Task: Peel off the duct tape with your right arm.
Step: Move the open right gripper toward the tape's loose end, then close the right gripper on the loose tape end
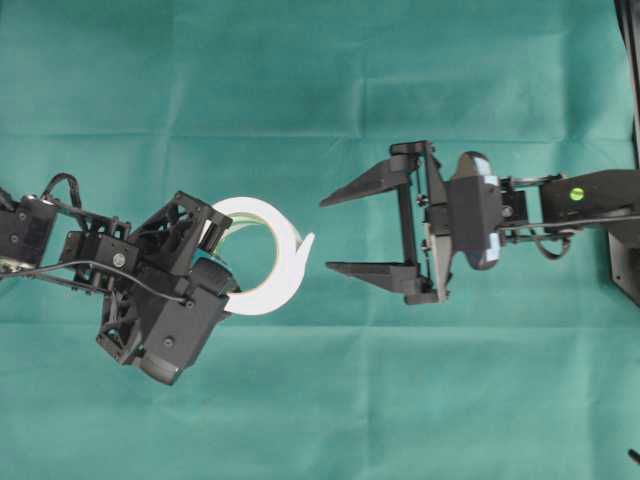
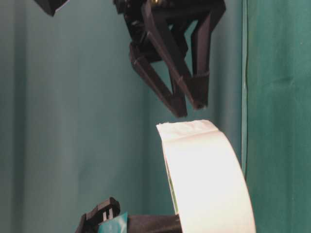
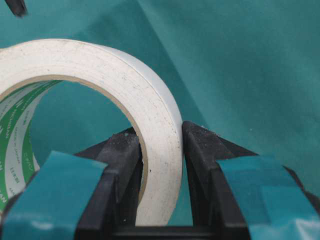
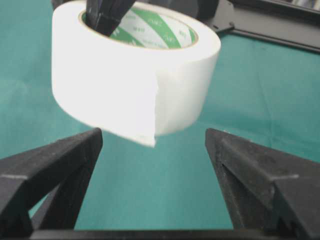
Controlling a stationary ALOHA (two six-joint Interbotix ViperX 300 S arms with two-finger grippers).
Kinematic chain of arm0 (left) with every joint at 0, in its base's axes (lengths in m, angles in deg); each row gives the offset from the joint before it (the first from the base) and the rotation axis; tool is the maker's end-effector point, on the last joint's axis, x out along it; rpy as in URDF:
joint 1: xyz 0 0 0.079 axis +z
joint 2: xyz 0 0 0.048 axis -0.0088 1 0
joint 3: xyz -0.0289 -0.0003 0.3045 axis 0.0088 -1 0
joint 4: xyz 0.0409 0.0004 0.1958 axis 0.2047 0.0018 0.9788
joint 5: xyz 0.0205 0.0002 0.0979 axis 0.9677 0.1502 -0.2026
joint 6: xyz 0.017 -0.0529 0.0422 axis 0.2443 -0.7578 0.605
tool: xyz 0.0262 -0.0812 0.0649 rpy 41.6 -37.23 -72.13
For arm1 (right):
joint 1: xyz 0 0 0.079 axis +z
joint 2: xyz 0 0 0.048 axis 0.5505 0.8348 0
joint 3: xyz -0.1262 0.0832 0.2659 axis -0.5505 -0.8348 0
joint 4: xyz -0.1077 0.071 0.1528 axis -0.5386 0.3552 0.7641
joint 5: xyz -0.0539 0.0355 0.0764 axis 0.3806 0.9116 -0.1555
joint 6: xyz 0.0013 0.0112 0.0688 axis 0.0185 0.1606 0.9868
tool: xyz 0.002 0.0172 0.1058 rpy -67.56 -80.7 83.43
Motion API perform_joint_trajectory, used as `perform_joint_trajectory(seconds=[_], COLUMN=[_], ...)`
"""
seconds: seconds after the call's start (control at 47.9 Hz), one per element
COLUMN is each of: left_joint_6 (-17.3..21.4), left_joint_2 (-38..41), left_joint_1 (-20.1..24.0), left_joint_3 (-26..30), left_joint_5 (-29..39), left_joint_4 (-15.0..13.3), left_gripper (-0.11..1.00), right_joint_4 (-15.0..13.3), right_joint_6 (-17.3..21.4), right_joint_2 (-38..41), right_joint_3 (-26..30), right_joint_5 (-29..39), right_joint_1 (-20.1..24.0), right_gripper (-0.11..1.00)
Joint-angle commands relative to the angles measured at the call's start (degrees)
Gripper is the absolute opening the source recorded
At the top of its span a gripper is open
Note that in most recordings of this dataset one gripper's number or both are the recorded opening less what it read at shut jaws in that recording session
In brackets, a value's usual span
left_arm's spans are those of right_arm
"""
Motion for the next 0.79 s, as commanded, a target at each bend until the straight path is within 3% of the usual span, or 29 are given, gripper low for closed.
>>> perform_joint_trajectory(seconds=[0.0,0.376,0.773], left_joint_6=[0.1,0.1,0.0], left_joint_2=[-1.2,-1.1,-1.2], left_joint_1=[-0.2,-0.2,-0.2], left_joint_3=[0.9,0.4,0.1], left_joint_5=[-0.7,-0.8,-0.8], left_joint_4=[-0.1,-0.1,-0.1], left_gripper=[0.22,0.22,0.22], right_joint_4=[-0.4,-2.6,-2.8], right_joint_6=[0.2,0.3,0.4], right_joint_2=[0.3,1.8,3.0], right_joint_3=[2.0,4.0,4.2], right_joint_5=[-0.6,-1.2,-1.2], right_joint_1=[0.2,2.0,3.7], right_gripper=[0.75,0.72,0.71])
